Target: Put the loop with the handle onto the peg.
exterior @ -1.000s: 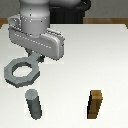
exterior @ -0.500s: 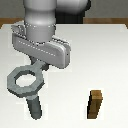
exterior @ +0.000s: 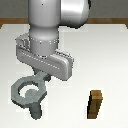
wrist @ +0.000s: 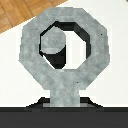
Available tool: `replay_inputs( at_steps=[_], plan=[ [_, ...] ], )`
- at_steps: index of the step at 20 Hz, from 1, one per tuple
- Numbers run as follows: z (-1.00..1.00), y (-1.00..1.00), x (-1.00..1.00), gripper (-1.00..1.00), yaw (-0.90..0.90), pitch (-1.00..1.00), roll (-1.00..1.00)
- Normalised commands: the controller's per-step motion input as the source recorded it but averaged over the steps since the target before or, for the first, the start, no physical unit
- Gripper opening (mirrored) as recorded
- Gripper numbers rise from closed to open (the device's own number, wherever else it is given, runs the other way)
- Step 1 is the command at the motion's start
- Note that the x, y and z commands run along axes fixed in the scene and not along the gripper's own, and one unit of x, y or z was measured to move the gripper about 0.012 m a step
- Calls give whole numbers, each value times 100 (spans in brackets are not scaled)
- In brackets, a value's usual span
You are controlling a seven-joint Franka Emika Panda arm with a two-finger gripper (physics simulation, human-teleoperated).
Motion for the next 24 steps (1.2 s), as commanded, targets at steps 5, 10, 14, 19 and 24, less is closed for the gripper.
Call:
replay_inputs(
  at_steps=[5,10,14,19,24],
  plan=[
    [-60,0,0,-100,0,0,0],
    [-20,0,0,100,0,0,0],
    [0,0,0,100,0,0,0],
    [0,0,0,100,0,0,0],
    [0,0,0,100,0,0,0]
  ],
)
